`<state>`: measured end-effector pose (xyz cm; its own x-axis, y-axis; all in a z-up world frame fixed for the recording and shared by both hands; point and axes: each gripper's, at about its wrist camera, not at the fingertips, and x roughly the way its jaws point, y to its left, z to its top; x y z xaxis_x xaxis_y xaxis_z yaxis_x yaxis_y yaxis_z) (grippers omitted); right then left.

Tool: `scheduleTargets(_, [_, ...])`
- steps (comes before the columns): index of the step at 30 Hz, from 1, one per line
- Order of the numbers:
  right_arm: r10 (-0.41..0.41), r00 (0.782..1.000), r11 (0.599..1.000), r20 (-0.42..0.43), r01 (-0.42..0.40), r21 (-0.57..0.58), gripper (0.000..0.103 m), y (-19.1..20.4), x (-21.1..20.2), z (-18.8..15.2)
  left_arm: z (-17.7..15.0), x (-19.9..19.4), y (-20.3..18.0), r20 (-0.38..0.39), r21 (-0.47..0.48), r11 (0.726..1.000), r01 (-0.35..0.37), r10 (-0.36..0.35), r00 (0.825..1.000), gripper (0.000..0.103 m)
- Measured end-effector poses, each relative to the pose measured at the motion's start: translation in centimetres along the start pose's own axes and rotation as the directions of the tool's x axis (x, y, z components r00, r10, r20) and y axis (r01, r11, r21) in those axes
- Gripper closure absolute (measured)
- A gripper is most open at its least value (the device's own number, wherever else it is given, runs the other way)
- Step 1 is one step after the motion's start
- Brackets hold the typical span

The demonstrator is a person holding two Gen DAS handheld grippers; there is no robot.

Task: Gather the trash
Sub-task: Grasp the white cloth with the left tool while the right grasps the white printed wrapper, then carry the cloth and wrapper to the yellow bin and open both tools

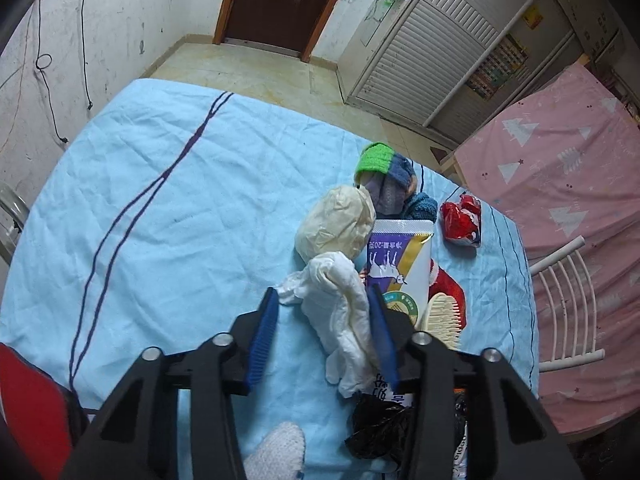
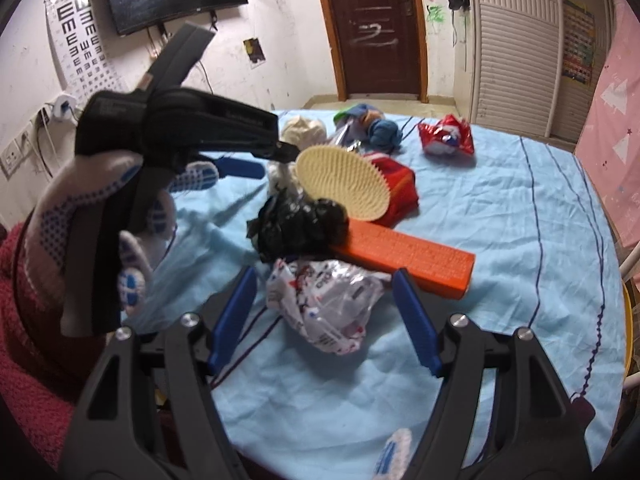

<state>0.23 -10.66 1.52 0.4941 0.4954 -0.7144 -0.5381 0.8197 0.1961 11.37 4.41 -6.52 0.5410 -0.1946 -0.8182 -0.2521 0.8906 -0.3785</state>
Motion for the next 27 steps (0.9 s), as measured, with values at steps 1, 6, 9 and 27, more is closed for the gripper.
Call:
scheduleTargets(1, [-0.005,1.000,1.000,-0.012,0.005,-0.002,0.035,0.0,0.3,-0.1,-0.1,0.1,-0.1,-0.002,-0.003,1.000,0.006,-0.006,1.000,0.077])
scheduleTargets(6, [-0.023,0.997,1.000,-0.068,0.023,0.001,0.037,-0.1,1.7,-0.4,-0.5,-0.2,-0.4,0.014,-0.002,1.000,0.027,-0.026,1.000,0.096])
scheduleTargets(9, [-0.025,0.996,1.000,-0.081,0.025,-0.006,0.056,0.0,2.0,-0.5,-0.5,-0.8,-0.5,0.033,-0.004,1.000,0.028,-0.028,0.999,0.097])
scheduleTargets(27, [-0.041,0.998,0.999,0.054,0.041,0.006,0.062,-1.1,-2.5,0.0,-0.8,-6.6,-2.2,0.147,0.044,0.998,0.035,-0.041,0.988,0.097])
